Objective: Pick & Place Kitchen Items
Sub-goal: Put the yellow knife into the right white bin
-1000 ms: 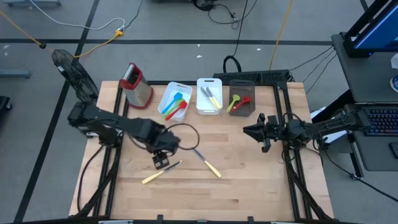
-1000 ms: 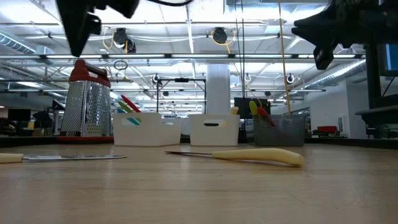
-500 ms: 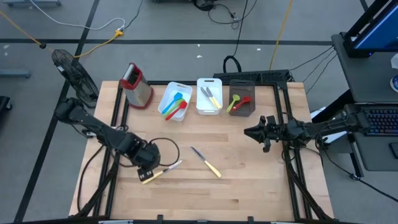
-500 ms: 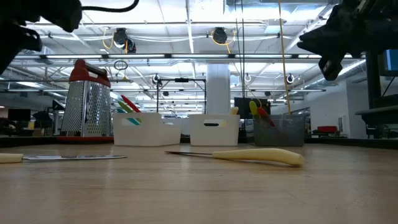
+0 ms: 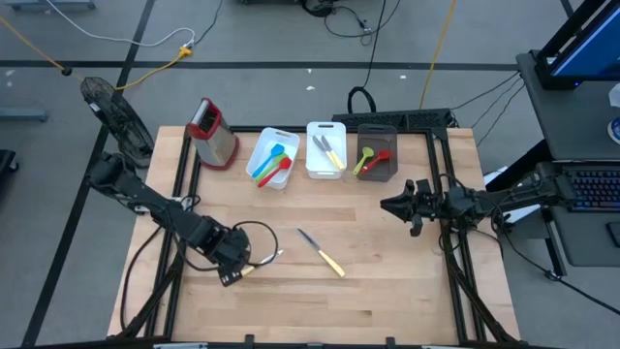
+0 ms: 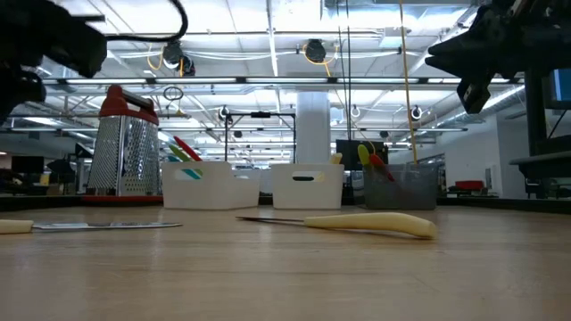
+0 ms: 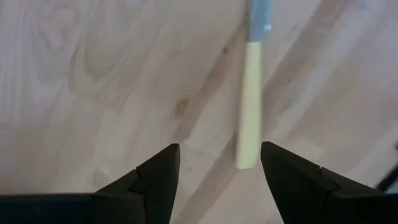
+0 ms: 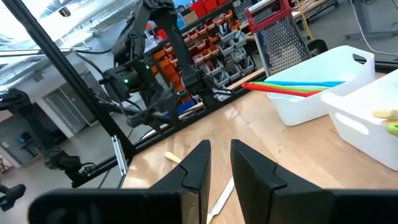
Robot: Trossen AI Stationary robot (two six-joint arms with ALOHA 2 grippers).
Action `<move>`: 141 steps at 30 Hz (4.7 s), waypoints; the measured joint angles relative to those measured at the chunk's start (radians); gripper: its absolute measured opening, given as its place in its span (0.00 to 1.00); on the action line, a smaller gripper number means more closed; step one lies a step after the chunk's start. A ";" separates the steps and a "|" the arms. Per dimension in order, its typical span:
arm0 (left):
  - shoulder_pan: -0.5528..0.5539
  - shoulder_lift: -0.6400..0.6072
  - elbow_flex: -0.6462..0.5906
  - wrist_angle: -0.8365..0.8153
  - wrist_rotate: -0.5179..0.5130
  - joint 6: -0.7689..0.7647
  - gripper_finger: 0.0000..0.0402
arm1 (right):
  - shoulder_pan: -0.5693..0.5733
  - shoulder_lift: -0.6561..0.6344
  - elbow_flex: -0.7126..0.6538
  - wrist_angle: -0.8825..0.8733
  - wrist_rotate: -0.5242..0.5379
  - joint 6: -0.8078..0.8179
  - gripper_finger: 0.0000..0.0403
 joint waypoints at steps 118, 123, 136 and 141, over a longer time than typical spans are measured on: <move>0.239 0.048 -0.051 1.325 -0.189 -0.373 0.13 | 0.000 0.003 0.000 0.037 0.050 0.026 0.14; 0.252 0.048 -0.051 1.388 -0.282 -0.391 0.13 | 0.000 0.003 0.000 0.037 0.048 0.026 0.14; 0.301 0.057 0.002 1.437 -0.483 -0.415 0.13 | 0.000 0.003 0.000 0.093 0.052 0.019 0.14; 0.339 0.122 0.123 1.409 -0.481 -0.367 0.13 | 0.000 0.003 0.000 0.113 0.052 0.019 0.14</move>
